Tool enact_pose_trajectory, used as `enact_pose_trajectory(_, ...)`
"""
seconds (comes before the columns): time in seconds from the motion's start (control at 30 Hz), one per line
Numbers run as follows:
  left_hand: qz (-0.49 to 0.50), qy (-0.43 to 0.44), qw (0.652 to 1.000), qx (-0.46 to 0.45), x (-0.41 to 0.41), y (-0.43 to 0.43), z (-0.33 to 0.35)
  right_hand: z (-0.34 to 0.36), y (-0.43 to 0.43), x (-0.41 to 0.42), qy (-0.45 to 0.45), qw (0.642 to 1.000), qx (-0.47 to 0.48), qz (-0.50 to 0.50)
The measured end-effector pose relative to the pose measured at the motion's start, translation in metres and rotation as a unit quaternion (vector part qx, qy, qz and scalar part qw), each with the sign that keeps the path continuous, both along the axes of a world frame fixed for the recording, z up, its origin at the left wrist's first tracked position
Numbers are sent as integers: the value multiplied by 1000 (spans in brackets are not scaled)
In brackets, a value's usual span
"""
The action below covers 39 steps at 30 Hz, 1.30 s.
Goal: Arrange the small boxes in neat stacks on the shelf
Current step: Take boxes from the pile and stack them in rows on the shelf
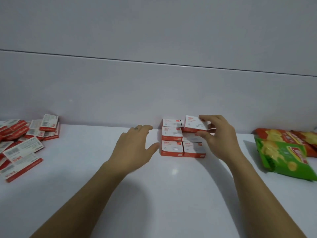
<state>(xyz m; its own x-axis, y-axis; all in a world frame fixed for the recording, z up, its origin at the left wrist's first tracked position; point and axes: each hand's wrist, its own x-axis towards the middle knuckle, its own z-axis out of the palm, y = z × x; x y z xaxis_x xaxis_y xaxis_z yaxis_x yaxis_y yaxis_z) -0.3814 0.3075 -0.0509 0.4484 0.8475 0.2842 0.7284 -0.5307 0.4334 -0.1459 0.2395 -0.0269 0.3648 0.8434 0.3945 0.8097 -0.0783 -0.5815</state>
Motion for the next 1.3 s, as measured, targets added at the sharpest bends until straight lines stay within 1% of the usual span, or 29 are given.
enact_pose_trajectory(0.07, 17, -28, 999, -18, 5, -6, -12, -11, -5, 7, 11, 1000, -15, 0)
enact_pose_trajectory(0.17, 4, -1, 1000, -2, 2, -9, -23, -19, -4, 13, 7, 1000, -30, 7)
enact_pose_trajectory(0.23, -3, 2, 1000, 5, -2, -7, -25, -22, -1, 12, 14, 999, -36, 10)
enact_pose_trajectory(0.37, -7, 1, 1000, -12, -3, -2, -26, -32, 5, 6, 26, 999, -46, 6)
enact_pose_trajectory(0.5, -23, 40, 999, -15, -1, 0, -28, -34, 12, 8, 10, 997, -75, -13)
enact_pose_trajectory(0.57, -25, 42, 999, -21, -4, 1, -30, -35, 13, 8, 8, 996, -91, -18)
enact_pose_trajectory(0.73, -12, 45, 999, -18, -7, 3, -28, -32, 12, 5, -16, 994, -107, -22)
enact_pose_trajectory(0.87, -13, 58, 998, -25, -9, 0, -26, -29, 9, 1, -62, 989, -131, -34)
enact_pose_trajectory(1.0, -2, 69, 997, -16, -15, -2, -19, -22, 4, -17, -109, 988, -99, -41)
enact_pose_trajectory(1.07, 11, 73, 997, -3, -21, -4, -13, -17, 1, -33, -132, 988, -75, -17)
enact_pose_trajectory(1.17, 27, 91, 995, 31, -35, -5, -4, -14, -1, -63, -167, 984, -34, 56)
enact_pose_trajectory(1.3, 84, 101, 989, 69, -70, -8, 3, -10, 10, -104, -216, 965, -35, 144)
